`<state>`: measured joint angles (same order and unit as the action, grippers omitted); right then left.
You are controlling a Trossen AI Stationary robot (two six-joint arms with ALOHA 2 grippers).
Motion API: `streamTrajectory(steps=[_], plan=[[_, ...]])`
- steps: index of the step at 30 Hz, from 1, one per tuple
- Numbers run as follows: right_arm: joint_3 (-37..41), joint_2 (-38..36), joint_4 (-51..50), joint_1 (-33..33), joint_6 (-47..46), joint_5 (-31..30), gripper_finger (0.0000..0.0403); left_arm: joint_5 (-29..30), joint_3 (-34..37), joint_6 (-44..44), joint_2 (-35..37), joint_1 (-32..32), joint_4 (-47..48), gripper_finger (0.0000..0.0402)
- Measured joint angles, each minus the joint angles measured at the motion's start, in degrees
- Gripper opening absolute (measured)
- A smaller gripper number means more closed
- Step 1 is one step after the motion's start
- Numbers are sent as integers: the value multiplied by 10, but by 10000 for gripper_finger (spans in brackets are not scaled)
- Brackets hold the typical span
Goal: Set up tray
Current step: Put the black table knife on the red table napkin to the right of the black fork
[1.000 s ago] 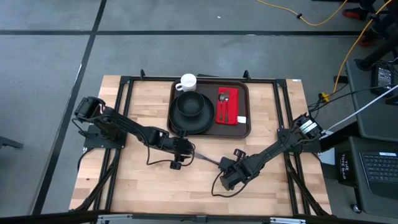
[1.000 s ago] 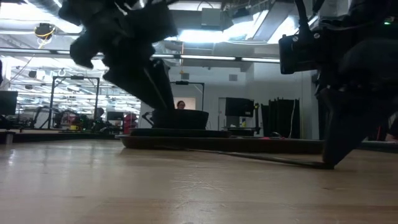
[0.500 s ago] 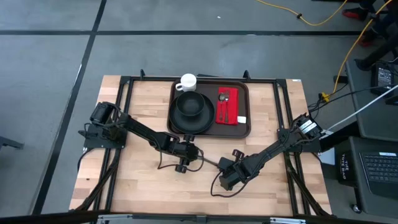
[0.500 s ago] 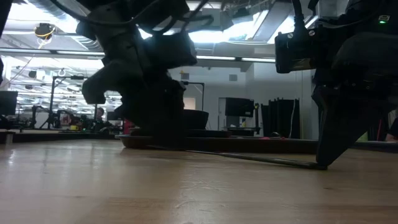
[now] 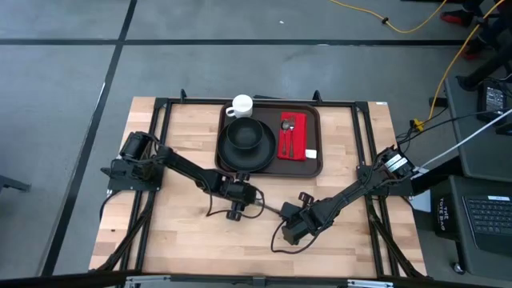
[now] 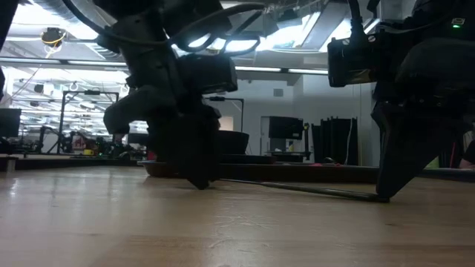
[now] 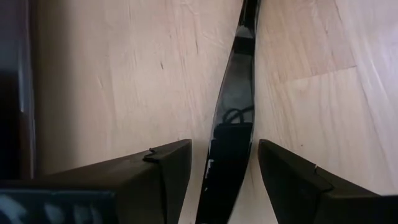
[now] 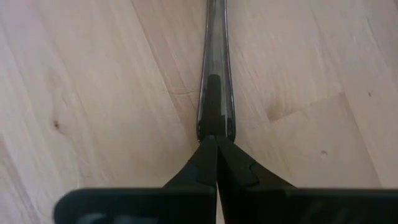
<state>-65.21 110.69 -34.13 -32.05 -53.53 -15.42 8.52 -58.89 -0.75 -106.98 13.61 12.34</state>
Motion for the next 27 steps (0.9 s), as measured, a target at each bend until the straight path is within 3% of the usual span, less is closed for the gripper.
streamTrajectory(steps=[17, 23, 27], plan=[[0, 0, 0, 0, 2, -6, 0, -27, -2, -62, -15, -10, 41, 178], [0, 0, 0, 0, 1, -6, 0, -15, -2, -20, -18, -7, 37, 172], [0, 0, 0, 0, 1, -6, 0, 7, -1, 19, -18, 3, 32, 146]])
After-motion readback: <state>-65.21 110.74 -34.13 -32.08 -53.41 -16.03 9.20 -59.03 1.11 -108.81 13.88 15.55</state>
